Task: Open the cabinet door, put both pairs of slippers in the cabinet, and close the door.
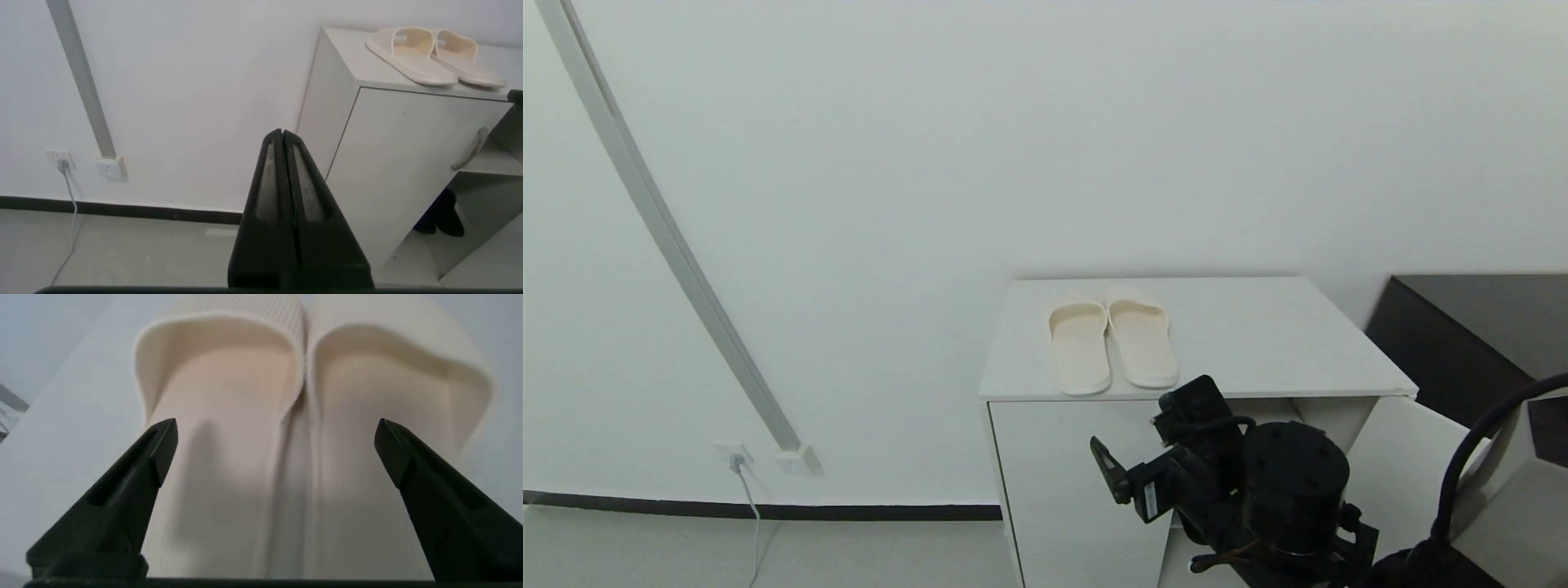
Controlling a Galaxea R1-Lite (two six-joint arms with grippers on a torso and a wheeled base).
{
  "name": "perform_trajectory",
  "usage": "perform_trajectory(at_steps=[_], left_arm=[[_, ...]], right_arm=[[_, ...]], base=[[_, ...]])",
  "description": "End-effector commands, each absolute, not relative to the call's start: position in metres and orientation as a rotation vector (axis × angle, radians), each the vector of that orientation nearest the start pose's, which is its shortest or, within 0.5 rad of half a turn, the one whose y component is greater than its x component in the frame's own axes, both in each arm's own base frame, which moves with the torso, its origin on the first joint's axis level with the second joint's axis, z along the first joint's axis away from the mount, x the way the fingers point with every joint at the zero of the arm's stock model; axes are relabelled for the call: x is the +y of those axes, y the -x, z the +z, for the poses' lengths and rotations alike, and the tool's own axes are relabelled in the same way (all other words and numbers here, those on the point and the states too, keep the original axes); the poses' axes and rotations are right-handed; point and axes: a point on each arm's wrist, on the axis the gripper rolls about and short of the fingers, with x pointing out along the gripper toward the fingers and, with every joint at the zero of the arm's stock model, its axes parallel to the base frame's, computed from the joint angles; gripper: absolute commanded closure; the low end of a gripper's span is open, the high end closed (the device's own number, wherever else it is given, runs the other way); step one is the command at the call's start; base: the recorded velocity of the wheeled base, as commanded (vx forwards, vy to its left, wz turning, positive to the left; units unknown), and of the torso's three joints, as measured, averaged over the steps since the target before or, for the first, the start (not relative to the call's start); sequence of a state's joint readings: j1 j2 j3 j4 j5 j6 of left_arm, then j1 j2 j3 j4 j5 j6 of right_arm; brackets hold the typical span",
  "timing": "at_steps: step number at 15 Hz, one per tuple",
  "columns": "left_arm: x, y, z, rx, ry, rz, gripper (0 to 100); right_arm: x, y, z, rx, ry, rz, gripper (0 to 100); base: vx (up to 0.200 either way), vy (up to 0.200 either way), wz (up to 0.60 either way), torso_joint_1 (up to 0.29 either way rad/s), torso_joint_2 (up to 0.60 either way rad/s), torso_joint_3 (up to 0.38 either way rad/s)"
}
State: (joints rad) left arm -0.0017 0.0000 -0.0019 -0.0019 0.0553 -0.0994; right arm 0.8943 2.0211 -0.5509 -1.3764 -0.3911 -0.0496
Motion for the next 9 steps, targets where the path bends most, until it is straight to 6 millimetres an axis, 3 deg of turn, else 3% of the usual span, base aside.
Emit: perform_trajectory(at_steps=[1, 2, 4, 9], left_arm=[[0.001, 0.023, 0.076, -0.004, 0.1, 0.054, 100], [0.001, 0.023, 0.076, -0.004, 0.098, 0.054, 100], [0.001, 0.023, 0.076, -0.004, 0.097, 0.054, 100], [0.001, 0.023, 0.076, -0.004, 0.092, 0.054, 100]], right_arm=[[0.249, -0.214, 0.086, 0.064, 0.146, 0.488, 0], [0.25, -0.216, 0.087, 0.053, 0.136, 0.481, 0], [0.259, -0.24, 0.108, 0.027, 0.099, 0.442, 0], [0.276, -0.263, 0.183, 0.187, -0.021, 0.276, 0]], base=[[0.0, 0.0, 0.0, 0.051, -0.09, -0.071], [0.0, 0.0, 0.0, 0.032, -0.05, -0.036], [0.0, 0.0, 0.0, 0.0, 0.0, 0.0], [0.0, 0.0, 0.0, 0.0, 0.0, 0.0]])
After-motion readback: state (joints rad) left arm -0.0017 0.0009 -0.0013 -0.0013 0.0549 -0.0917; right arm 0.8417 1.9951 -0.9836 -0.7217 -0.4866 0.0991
